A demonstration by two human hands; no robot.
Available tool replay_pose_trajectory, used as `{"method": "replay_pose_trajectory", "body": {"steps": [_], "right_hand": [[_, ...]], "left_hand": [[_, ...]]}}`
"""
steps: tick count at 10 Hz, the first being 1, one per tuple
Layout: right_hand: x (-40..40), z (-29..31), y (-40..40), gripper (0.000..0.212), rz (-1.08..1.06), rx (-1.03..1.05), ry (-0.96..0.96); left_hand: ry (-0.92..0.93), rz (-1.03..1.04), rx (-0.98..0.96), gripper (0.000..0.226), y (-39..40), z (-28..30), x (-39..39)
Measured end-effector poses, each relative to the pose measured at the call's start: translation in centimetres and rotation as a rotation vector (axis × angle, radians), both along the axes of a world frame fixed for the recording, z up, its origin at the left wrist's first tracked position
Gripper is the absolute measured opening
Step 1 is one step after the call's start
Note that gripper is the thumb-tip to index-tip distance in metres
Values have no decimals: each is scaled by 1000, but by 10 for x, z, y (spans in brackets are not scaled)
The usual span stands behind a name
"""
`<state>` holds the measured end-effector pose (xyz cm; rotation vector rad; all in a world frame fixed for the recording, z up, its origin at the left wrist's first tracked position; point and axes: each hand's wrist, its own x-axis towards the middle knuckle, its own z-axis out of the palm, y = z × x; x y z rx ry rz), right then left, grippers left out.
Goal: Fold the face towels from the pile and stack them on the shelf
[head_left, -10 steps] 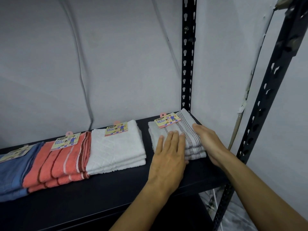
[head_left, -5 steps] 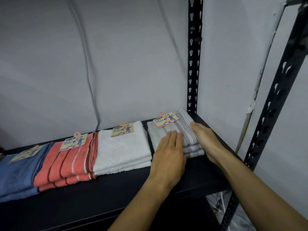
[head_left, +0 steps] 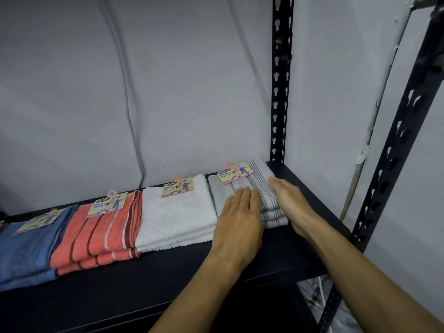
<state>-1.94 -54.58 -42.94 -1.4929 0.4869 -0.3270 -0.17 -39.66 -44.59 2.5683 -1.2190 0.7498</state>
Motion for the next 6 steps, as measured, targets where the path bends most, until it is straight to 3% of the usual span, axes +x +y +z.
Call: {"method": "replay_pose_trajectory", "body": {"steps": [4, 5, 6], "right_hand": [[-2, 0, 2, 35, -1, -79, 35], [-12, 9, 3, 35, -178, -456, -53], [-63, 10, 26, 29, -458, -671, -278]], "left_hand": [[30, -42, -37, 74, 3, 3, -1], [-29, -87, -86, 65, 11, 13, -13], [-92, -209, -229, 45, 41, 6, -52]]}}
